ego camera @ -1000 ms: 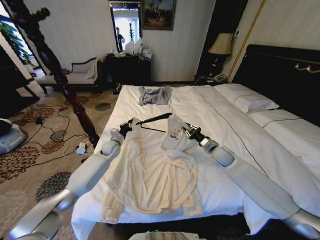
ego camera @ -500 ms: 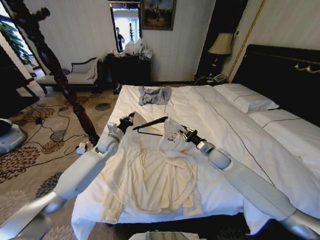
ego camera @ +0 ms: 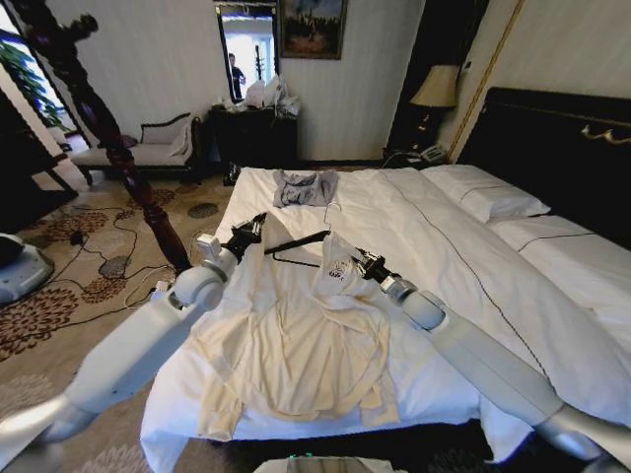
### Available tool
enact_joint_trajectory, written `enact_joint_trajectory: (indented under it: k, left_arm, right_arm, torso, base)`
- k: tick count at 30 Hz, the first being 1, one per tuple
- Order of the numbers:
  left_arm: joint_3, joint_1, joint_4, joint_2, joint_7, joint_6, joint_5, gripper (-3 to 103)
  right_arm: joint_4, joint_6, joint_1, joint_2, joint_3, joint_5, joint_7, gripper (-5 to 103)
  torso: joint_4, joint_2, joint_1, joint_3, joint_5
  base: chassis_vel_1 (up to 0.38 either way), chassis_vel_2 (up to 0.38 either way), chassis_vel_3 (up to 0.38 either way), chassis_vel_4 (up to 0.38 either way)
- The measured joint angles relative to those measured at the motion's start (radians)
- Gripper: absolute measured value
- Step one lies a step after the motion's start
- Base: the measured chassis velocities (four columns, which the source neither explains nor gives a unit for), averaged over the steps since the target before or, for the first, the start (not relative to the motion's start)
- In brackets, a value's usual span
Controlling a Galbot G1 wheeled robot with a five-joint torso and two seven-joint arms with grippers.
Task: Pick up the clothes from the bed and hang them on the clothes hanger.
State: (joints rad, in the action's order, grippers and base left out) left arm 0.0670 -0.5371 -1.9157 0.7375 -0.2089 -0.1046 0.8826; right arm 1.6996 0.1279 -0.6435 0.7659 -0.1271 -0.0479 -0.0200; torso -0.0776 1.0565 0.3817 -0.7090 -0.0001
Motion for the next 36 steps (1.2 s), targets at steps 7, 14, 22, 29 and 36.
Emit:
enact_joint_trajectory:
  k: [7,14,22,29,36]
  left_arm:
    - [0.059,0.123,0.046,0.01,-0.006,-0.012,-0.016,1]
    - [0.226,0.375,0.142,0.061,0.0,-0.015,0.008,1]
    - [0.335,0.641,0.303,0.09,0.058,0.001,0.082,1]
    - [0.47,0.878,0.405,0.183,0.128,0.034,0.145,1]
    - [0.534,0.955,0.37,0.201,0.143,0.037,0.165,1]
  right_arm:
    - [0.03,0.068,0.096,0.029,-0.057,-0.057,-0.013,19]
    - [0.054,0.143,0.185,0.055,-0.071,-0.117,-0.038,19]
    - [0.082,0.168,0.254,0.032,-0.004,-0.199,-0.057,19]
    - [0.092,0.177,0.362,0.016,-0.022,-0.219,-0.047,19]
    - [0.056,0.202,0.409,0.044,-0.047,-0.209,-0.045,19]
  torso:
    - [0.0,0.0,0.0,0.0,-0.0001]
    - [-0.0003,0.0,0.0,0.0,0.0002]
    - [0.0,0.0,0.0,0.0,0.0005]
    - [-0.0005,0.0,0.0,0.0,0.0006]
    - [0.0,0.0,0.0,0.0,0.0003]
  base:
    - [0.0,0.0,0.0,0.0]
    - [0.0,0.0,0.0,0.0]
    - [0.0,0.0,0.0,0.0]
    - [0.0,0.0,0.0,0.0]
    - [0.0,0.0,0.0,0.0]
